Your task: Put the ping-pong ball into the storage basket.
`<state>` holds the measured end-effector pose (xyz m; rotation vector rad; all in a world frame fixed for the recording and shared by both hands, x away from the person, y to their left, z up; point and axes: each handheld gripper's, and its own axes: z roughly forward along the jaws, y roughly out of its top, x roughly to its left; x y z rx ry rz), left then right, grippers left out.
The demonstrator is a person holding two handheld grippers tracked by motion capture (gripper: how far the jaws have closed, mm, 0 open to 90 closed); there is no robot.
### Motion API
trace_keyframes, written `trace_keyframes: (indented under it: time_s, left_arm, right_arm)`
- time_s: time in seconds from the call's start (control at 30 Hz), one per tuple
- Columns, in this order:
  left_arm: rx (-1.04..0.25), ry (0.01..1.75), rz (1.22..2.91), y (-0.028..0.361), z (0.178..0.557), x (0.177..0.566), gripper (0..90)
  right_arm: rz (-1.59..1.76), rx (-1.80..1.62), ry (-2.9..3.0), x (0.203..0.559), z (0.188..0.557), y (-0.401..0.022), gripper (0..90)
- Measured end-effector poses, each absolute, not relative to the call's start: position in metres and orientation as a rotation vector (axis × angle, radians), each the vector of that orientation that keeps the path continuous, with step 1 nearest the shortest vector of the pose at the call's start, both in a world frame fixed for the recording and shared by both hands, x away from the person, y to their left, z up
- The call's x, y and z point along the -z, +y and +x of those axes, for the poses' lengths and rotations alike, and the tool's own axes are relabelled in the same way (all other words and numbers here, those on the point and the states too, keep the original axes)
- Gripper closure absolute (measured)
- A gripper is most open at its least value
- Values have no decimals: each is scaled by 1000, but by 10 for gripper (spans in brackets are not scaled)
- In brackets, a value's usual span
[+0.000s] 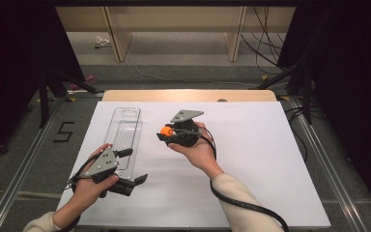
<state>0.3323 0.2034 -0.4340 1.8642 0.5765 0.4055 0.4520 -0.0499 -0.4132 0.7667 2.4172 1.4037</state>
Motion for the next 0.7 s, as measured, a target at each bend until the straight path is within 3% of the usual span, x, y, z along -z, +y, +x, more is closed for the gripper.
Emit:
trace_keyframes:
  time_s: [0.7]
  left_arm:
    - [-401,569,1871,203,332,434,23]
  right_arm:
    - [751,-1396,2438,410,459,-35,516]
